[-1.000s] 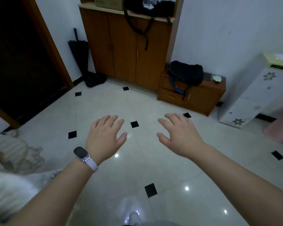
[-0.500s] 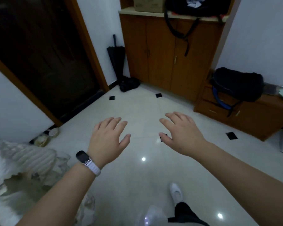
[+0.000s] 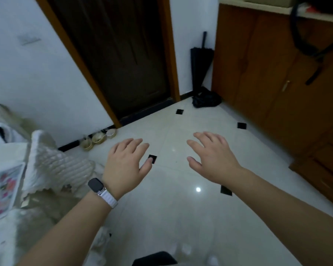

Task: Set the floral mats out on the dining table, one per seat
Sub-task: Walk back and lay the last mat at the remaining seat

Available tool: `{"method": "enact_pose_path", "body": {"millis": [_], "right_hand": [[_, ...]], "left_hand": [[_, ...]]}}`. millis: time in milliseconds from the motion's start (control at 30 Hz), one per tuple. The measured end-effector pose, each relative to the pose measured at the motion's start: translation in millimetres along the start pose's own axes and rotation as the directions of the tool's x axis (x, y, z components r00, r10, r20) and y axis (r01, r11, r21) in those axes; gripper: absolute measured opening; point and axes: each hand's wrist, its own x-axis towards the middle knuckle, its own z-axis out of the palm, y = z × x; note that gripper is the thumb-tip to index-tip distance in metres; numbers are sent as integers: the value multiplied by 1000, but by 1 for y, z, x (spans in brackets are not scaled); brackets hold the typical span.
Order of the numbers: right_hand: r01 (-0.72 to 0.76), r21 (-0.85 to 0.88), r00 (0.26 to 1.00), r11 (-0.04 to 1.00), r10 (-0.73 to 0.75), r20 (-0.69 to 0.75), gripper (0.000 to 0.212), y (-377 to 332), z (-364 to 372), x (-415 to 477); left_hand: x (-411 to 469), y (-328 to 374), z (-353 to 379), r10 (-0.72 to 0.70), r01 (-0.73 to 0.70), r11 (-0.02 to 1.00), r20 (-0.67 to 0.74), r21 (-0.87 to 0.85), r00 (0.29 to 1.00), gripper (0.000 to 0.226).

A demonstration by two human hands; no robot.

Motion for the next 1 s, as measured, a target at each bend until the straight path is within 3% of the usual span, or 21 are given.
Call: {"method": "enact_pose_path", "body": {"millis": [300,567,833,1000], "right_hand": [[230,76,973,970,-231,12,49,-34,33,133],[239,15,959,971,-239,150,51,-64,62,289],[285,62,946,957,-291,143,59,-152,74,449],[348,86,922,933,-358,149,53,-181,94,521]], "left_hand": [[34,-92,37,-188,185,981,48,63,981,45],[120,-209,104,-262,267,963,117,-34,958,48],[184,-348,118,-323,325,945,46,-38,945,44],[200,-403,123,-385,385,923,-2,-19,923,44]]}}
